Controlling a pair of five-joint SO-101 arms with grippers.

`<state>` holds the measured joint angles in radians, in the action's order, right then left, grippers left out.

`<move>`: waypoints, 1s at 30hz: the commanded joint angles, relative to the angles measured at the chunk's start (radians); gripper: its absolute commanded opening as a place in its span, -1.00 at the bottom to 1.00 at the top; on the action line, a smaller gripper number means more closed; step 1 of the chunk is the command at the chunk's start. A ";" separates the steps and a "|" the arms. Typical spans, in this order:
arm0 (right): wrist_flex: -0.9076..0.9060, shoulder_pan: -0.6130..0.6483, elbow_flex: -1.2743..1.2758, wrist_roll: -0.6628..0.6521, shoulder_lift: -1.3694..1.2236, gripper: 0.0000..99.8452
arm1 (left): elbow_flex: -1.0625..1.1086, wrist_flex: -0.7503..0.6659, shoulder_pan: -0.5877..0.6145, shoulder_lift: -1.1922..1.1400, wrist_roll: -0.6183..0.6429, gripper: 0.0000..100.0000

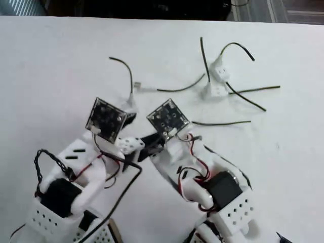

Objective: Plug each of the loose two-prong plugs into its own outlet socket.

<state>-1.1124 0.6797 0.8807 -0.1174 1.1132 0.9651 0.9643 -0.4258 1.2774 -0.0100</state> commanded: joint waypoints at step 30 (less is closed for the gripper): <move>0.538 -0.707 0.345 0.311 0.025 -0.97 | -0.717 -0.015 0.065 -1.293 -0.881 -0.31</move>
<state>-0.5969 -0.0092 1.2321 0.1849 1.1147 0.3590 0.9643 -0.3383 0.0468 -0.8508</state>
